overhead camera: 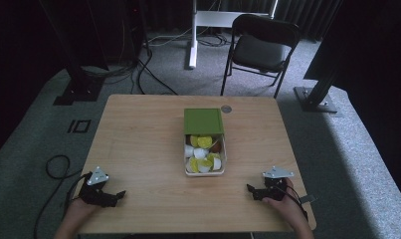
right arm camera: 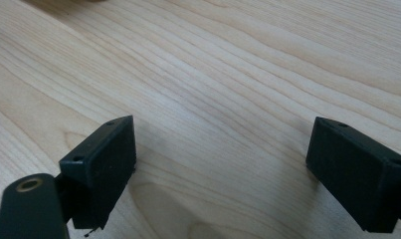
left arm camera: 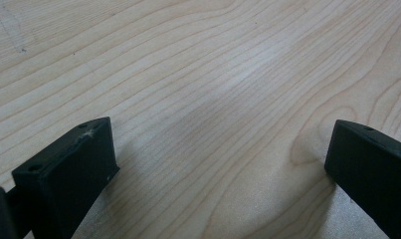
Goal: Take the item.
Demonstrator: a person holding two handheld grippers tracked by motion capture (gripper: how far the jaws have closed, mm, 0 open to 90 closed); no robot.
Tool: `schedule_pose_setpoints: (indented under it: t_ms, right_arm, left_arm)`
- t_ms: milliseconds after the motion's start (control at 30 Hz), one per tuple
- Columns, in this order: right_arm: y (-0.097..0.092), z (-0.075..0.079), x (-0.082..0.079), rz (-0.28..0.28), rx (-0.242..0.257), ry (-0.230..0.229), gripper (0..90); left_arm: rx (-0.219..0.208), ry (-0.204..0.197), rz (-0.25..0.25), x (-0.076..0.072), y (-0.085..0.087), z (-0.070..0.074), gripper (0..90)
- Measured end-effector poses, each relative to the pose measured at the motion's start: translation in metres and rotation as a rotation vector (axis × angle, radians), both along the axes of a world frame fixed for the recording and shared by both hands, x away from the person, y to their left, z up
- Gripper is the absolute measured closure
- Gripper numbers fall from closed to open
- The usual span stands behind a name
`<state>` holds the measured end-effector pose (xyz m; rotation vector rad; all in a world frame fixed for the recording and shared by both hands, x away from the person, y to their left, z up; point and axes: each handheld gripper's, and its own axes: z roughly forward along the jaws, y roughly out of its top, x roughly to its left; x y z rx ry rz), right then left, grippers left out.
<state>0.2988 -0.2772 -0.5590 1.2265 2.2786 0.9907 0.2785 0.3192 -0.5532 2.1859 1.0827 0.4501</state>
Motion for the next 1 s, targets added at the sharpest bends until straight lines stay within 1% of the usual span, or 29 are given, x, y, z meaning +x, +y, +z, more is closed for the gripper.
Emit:
schedule_pose_setpoints:
  t_ms: [833, 1000]
  right_arm:
    - [0.0, 0.0, -0.0001, -0.001, -0.001, -0.001, 12.1]
    - [-0.0003, 0.0, 0.0, -0.014, -0.002, -0.003, 12.1]
  left_arm:
    - [0.0, 0.0, 0.0, 0.0, -0.0001, 0.0, 0.5]
    - [0.0, 0.0, 0.0, 0.0, -0.0001, 0.0, 0.5]
